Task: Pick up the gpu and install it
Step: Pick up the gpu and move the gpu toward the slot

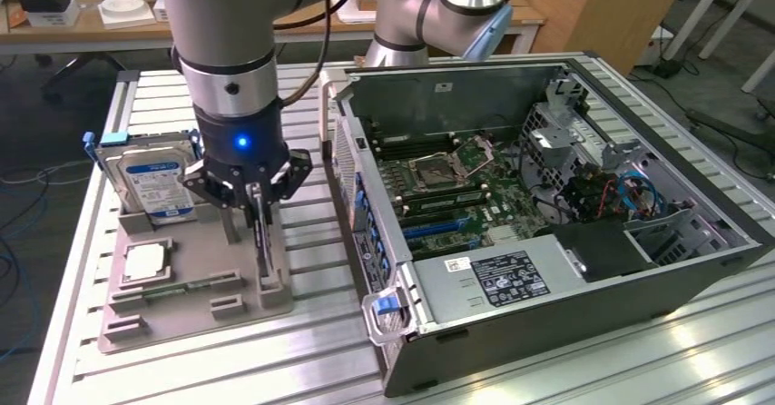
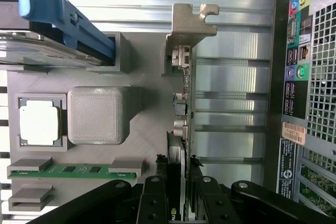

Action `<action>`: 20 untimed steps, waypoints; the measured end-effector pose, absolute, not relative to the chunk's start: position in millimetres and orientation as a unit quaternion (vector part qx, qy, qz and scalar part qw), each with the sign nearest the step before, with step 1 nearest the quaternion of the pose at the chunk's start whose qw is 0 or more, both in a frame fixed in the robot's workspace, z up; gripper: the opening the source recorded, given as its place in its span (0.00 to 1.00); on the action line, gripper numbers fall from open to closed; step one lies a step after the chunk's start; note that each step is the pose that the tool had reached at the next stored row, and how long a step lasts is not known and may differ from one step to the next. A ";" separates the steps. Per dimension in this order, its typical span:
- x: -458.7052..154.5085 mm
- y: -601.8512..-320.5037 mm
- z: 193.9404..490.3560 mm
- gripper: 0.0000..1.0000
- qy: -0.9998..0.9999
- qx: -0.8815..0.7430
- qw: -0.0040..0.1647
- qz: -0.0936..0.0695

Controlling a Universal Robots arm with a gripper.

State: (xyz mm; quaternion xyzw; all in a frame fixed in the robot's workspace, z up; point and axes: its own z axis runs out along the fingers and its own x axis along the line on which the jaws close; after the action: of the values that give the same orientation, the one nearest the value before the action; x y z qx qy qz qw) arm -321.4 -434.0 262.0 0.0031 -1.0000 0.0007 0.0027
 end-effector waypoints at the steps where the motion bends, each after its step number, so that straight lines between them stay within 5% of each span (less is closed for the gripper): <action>1: -321.4 -434.0 262.9 0.26 -1.000 0.003 0.003 0.001; 20: -322.4 -432.3 275.5 0.26 -1.000 0.002 0.003 0.001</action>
State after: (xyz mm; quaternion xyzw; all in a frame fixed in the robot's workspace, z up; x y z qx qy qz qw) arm -322.4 -432.3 275.5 0.0019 -1.0000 0.0009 0.0028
